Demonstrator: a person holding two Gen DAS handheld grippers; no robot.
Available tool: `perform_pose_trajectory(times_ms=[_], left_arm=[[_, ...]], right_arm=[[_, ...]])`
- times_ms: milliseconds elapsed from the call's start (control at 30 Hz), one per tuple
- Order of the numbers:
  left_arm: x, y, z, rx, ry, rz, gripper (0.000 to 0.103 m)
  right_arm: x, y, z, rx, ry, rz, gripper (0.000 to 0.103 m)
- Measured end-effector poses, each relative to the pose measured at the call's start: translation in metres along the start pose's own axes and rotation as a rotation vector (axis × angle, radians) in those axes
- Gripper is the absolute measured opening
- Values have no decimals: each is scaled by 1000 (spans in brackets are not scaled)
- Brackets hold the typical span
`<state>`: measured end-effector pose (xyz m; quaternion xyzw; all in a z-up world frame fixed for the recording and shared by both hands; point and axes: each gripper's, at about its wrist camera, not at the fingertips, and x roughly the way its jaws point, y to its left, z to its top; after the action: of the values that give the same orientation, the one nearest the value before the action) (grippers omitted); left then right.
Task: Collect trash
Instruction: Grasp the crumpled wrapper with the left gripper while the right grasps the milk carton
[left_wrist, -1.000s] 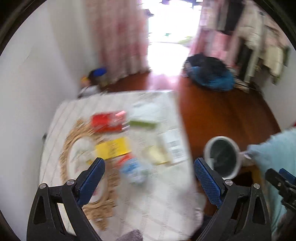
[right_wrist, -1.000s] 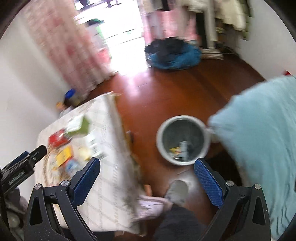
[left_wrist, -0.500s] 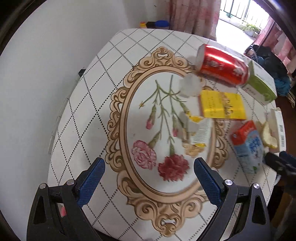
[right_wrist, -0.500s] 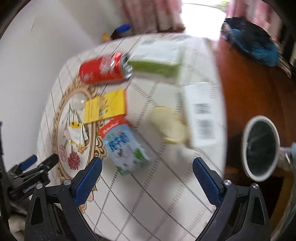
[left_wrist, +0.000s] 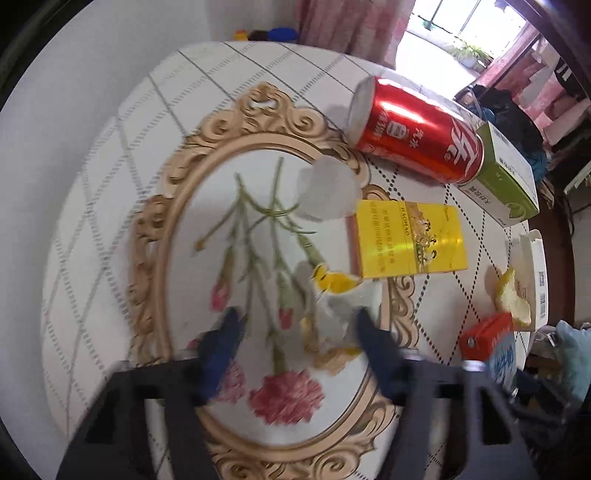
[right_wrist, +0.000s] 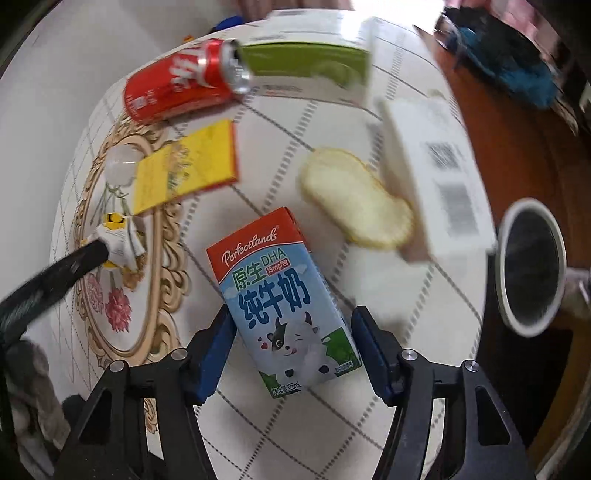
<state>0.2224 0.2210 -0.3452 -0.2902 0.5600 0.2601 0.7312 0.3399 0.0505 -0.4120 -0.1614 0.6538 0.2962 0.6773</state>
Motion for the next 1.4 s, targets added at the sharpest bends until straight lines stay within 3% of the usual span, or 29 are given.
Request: perform_pose_trajectory(times_ms=[33, 133, 200, 300, 500, 833, 1133, 1400], left_arm=[[1, -2, 1, 10, 5, -11, 21], [-6, -7, 0, 46, -26, -2, 8], [-11, -9, -4, 70, -41, 18, 7], [-20, -10, -13, 96, -67, 52, 6], [-55, -8, -34, 140, -138, 80, 6], [-139, -50, -36, 209, -293, 9, 6], [-196, -134, -37, 339, -394, -117, 6], [-175, -242, -37, 470, -337, -252, 6]], right_arm=[[2, -4, -4, 18, 8, 5, 66], [5, -5, 3, 8, 12, -21, 68], [7, 2, 2, -7, 13, -61, 68], [10, 11, 1, -34, -9, -119, 59], [-8, 9, -7, -13, -40, -74, 58], [-93, 7, -25, -9, -190, -15, 58], [-177, -63, -37, 131, -366, -10, 58], [-216, -173, -63, 303, -445, -80, 58]])
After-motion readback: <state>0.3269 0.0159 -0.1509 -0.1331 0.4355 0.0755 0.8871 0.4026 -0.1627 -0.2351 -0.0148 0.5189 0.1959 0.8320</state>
